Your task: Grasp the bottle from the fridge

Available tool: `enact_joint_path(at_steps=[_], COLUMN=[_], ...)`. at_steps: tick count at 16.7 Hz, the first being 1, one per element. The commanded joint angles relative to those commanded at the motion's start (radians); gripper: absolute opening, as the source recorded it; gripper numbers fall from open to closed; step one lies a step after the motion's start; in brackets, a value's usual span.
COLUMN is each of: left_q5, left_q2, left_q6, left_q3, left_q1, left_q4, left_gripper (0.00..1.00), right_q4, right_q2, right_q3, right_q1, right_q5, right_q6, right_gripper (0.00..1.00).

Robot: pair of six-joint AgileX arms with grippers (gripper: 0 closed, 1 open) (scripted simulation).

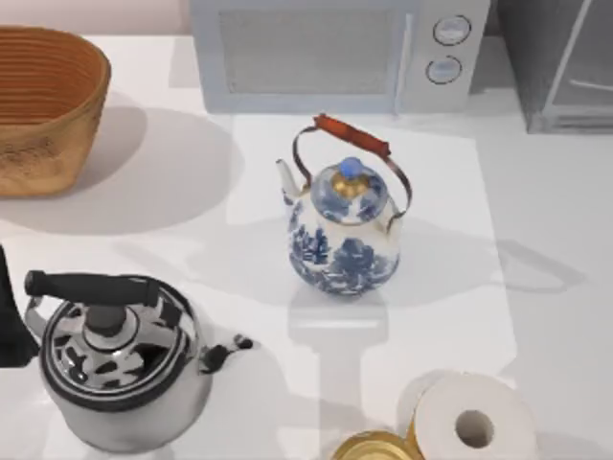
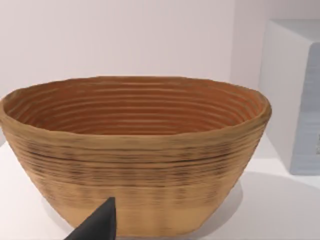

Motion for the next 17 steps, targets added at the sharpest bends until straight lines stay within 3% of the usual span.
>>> enact_joint_path(at_steps=[6, 12, 17], left_q5=[0.0, 0.0, 0.0], left_q2=[0.0, 0.0, 0.0], left_q6=[0.0, 0.0, 0.0], left_q3=[0.0, 0.0, 0.0], left_q1=[0.0, 0.0, 0.0], left_q4=[0.0, 0.0, 0.0], left_gripper=[1.0, 1.0, 1.0], right_q4=[0.183, 0.167, 0.021], right_q2=[0.188, 0.197, 0.296], right_q3=[0.027, 0.036, 0.245], right_q1=[-0.073, -0.06, 0.022], right_q5=[-0.071, -0.058, 0.031], right_q6=[0.003, 0.003, 0.001], right_gripper=[1.0, 1.0, 1.0])
